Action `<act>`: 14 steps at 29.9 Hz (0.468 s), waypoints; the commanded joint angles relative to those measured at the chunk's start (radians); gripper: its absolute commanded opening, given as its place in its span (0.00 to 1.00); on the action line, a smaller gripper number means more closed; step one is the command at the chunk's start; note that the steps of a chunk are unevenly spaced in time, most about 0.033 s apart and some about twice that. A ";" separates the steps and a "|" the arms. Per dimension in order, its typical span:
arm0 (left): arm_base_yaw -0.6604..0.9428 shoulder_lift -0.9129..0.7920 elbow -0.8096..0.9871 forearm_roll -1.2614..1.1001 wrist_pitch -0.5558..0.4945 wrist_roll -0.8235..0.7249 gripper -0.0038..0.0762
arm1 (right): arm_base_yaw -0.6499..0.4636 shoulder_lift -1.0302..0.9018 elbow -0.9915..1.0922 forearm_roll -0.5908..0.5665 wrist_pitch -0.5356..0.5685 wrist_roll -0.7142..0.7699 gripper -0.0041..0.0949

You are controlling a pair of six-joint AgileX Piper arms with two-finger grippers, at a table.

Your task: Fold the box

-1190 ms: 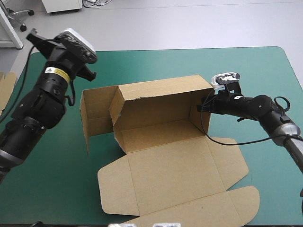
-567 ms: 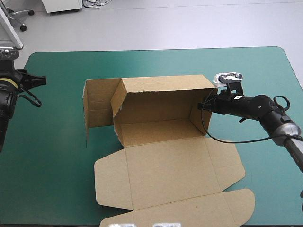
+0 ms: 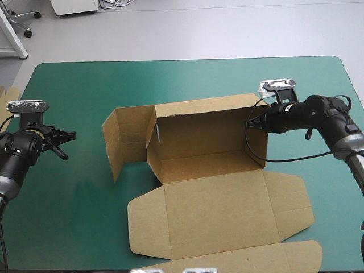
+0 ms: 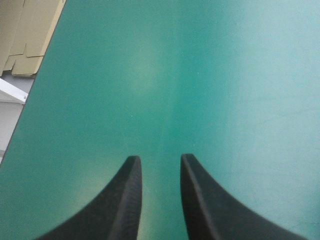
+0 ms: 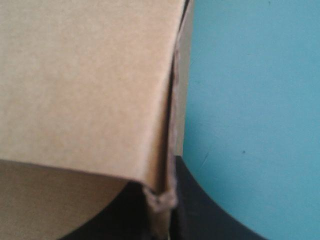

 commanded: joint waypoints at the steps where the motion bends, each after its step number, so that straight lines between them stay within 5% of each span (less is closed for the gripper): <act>1: 0.000 -0.027 -0.026 -0.045 -0.037 0.043 0.29 | -0.005 -0.036 -0.135 -0.031 0.079 0.059 0.01; 9: 0.000 -0.027 -0.026 -0.079 -0.026 0.087 0.28 | -0.005 0.073 -0.337 -0.111 0.349 0.111 0.01; 14: 0.000 -0.027 -0.026 -0.129 -0.026 0.128 0.28 | -0.005 0.176 -0.399 -0.148 0.404 0.139 0.01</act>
